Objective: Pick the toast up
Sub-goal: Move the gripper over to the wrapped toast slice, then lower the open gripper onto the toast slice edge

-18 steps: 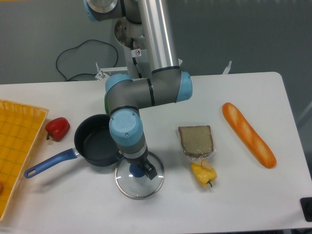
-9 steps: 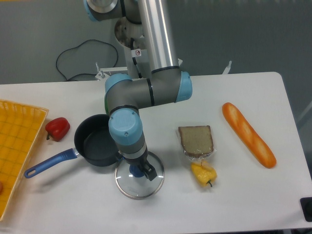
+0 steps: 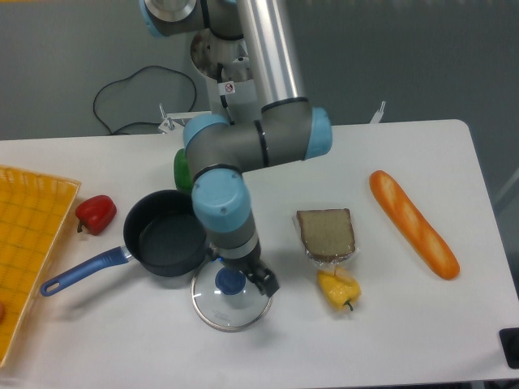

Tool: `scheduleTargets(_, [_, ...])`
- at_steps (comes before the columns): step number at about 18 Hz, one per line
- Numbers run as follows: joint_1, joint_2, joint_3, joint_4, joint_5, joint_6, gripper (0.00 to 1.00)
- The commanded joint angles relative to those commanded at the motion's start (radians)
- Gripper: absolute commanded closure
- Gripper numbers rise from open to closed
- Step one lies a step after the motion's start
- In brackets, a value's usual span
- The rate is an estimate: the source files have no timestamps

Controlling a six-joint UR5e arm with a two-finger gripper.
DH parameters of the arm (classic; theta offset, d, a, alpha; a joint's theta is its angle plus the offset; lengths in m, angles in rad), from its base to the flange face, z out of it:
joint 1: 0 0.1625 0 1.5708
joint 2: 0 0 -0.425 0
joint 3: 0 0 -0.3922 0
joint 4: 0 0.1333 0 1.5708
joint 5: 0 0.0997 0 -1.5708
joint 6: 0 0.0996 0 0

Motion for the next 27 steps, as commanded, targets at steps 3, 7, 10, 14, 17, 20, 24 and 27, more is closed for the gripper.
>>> scheduleTargets(3, [0.041,0.02,-0.014,0.0,0.0,-0.073,0.0])
scheduleTargets(7, [0.074,0.02,-0.012,0.002,-0.002,-0.256,0.0])
scheduleTargets(10, [0.091,0.014,-0.011,0.005,-0.005,-0.386,0.0])
scheduleTargets(14, [0.121,-0.004,-0.005,0.012,-0.014,-0.495,0.0])
scheduleTargets(17, [0.152,-0.015,0.0,0.032,-0.04,-0.538,0.0])
scheduleTargets(20, [0.177,-0.029,0.003,0.055,-0.043,-0.581,0.0])
scheduleTargets(24, [0.181,-0.054,0.021,0.08,-0.055,-0.635,0.0])
scheduleTargets(27, [0.181,-0.07,0.029,0.083,-0.057,-0.628,0.0])
